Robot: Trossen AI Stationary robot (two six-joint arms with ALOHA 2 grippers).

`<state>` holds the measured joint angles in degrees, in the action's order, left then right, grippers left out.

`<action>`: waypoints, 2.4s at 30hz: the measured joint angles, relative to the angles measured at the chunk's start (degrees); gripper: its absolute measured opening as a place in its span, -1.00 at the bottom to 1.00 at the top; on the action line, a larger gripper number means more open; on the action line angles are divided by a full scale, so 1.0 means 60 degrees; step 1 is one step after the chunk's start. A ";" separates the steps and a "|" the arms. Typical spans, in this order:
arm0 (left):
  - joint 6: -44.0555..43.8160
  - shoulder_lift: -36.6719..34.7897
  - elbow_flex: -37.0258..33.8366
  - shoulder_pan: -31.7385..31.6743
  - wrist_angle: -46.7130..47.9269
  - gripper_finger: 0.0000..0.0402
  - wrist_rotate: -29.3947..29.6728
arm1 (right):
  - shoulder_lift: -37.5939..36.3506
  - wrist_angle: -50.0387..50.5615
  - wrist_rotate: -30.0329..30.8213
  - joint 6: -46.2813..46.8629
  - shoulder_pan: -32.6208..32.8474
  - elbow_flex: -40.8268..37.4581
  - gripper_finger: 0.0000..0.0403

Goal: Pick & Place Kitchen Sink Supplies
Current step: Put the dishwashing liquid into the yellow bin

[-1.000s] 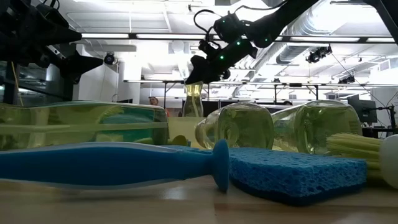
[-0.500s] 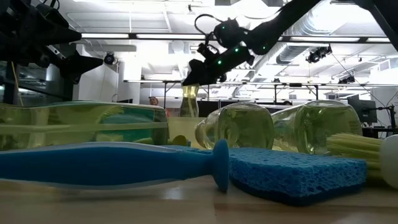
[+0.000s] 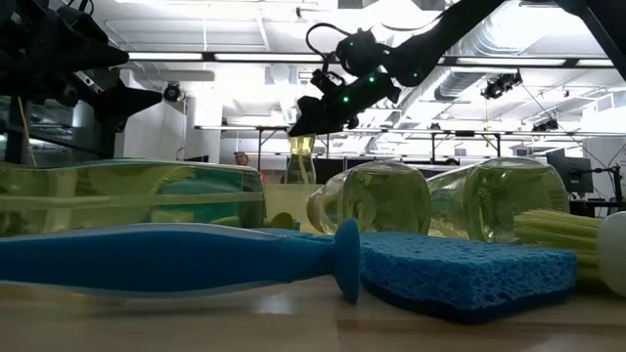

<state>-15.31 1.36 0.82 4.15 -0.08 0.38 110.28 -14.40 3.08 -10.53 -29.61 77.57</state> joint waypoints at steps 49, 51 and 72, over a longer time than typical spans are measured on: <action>0.0000 0.0001 0.0000 -0.0002 0.0000 0.69 0.0015 | -0.3362 0.6206 0.1981 0.2275 0.2199 0.0006 0.96; 0.0000 0.0000 0.0000 0.0000 0.0000 0.69 0.0015 | -0.3362 0.6488 0.1922 0.2634 0.2463 0.0006 0.96; 0.0000 -0.0002 0.0000 -0.0002 0.0000 0.69 0.0015 | -0.3362 0.8706 0.1889 0.5776 0.4711 0.0003 0.97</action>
<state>-15.31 1.34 0.82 4.14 -0.08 0.47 90.11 37.84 14.41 24.13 -1.34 77.58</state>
